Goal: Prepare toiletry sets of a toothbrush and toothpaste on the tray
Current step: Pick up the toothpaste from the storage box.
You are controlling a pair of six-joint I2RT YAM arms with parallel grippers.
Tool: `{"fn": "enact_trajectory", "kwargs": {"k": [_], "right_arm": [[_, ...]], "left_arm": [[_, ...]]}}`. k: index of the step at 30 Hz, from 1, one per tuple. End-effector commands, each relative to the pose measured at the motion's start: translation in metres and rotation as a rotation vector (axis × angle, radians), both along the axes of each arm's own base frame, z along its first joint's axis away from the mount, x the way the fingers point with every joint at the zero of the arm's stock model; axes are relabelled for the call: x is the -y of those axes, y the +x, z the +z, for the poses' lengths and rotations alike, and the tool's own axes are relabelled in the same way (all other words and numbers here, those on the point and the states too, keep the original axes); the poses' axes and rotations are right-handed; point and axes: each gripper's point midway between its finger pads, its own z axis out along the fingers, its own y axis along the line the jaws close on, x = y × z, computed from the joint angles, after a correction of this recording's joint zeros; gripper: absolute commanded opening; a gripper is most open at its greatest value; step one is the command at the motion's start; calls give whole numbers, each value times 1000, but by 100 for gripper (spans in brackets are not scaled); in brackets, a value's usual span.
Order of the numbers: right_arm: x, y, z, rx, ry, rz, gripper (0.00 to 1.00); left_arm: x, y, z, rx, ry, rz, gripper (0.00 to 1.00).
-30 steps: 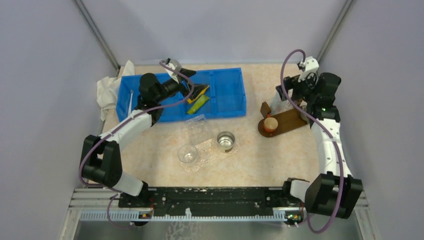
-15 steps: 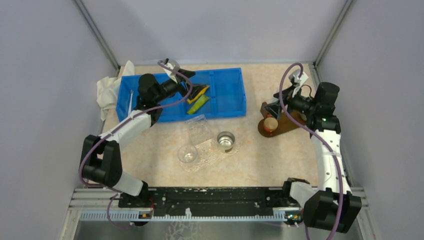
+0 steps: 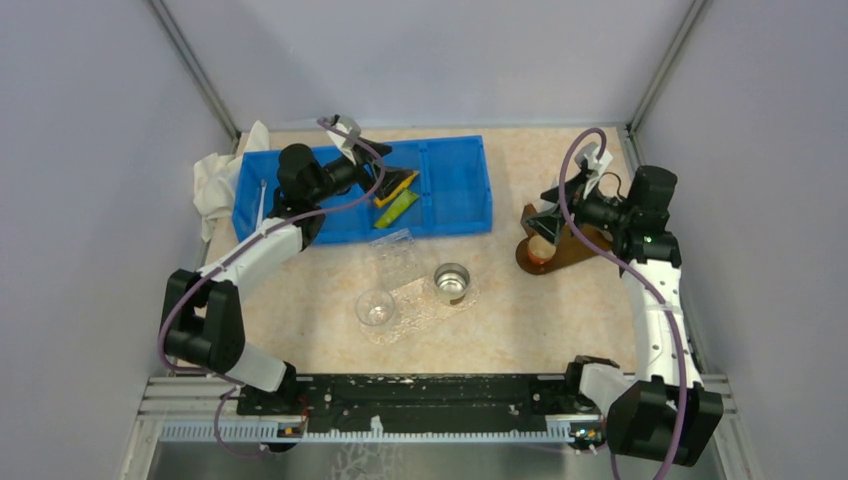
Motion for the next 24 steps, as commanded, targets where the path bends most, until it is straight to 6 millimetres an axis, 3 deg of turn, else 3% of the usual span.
{"fn": "enact_trajectory", "kwargs": {"k": [1,24], "right_arm": [[-4,-1,9,56,-6,40,80],[-5,0,7,52,-11,42,80]], "left_arm": [[-4,8,8,13,3,25,86],[-6,22,-5,-33,45,66,85]]}}
